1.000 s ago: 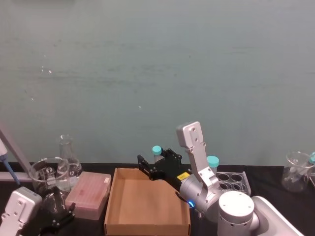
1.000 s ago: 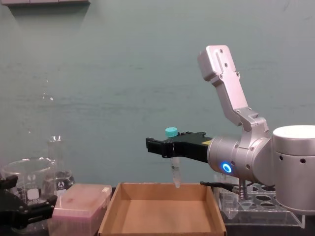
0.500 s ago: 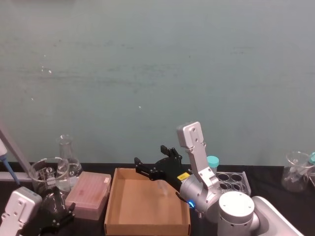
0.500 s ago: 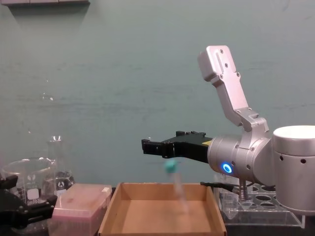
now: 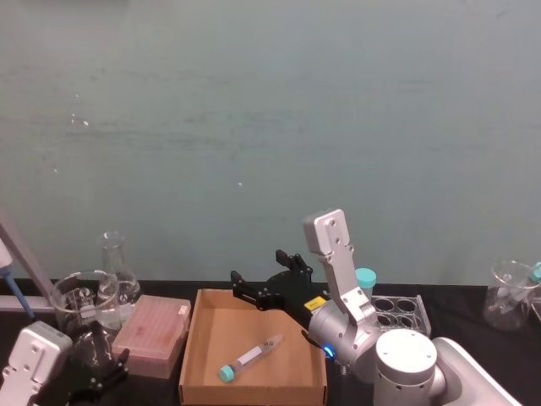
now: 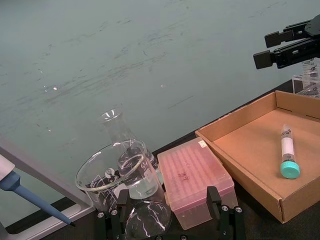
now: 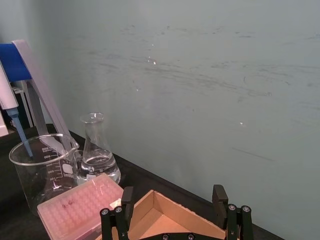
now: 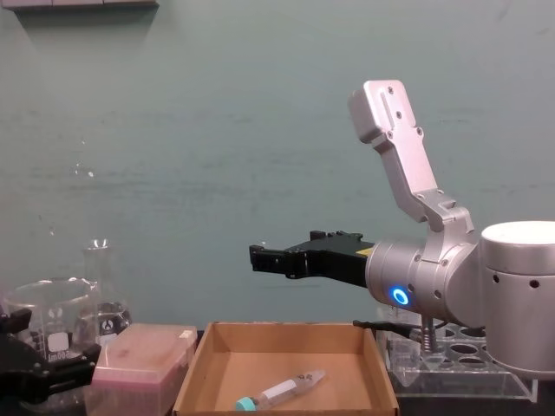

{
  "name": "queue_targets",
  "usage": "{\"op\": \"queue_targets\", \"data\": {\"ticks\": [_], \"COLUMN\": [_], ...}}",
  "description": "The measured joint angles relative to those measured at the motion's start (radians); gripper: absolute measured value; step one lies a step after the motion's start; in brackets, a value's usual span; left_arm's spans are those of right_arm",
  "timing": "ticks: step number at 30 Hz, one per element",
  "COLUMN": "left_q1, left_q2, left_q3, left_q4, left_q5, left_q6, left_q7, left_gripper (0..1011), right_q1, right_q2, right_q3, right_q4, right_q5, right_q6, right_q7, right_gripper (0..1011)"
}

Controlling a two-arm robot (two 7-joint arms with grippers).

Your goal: Use the right hand to move the test tube from the test tube rack into the box.

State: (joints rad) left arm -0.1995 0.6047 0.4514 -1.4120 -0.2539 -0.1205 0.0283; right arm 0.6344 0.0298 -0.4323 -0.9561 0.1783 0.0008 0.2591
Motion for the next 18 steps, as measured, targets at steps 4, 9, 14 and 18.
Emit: {"op": "queue_targets", "data": {"ticks": [4, 9, 14, 18], "left_q1": [0.000, 0.000, 0.000, 0.000], "left_q2": [0.000, 0.000, 0.000, 0.000], "left_q3": [0.000, 0.000, 0.000, 0.000], "left_q4": [0.000, 0.000, 0.000, 0.000], "left_q5": [0.000, 0.000, 0.000, 0.000], "left_q6": [0.000, 0.000, 0.000, 0.000], "left_q7": [0.000, 0.000, 0.000, 0.000], "left_gripper": [1000, 1000, 1000, 1000], "right_q1": [0.000, -0.012, -0.054, -0.101], "right_q2": [0.000, 0.004, 0.024, 0.054], "right_q3": [0.000, 0.005, 0.029, 0.062], "right_q4": [0.000, -0.024, -0.114, -0.220], "right_q5": [0.000, -0.002, 0.006, 0.029], "right_q6": [0.000, -0.002, 0.006, 0.010], "right_q7": [0.000, 0.005, 0.024, 0.032], "right_gripper": [1000, 1000, 1000, 1000]}}
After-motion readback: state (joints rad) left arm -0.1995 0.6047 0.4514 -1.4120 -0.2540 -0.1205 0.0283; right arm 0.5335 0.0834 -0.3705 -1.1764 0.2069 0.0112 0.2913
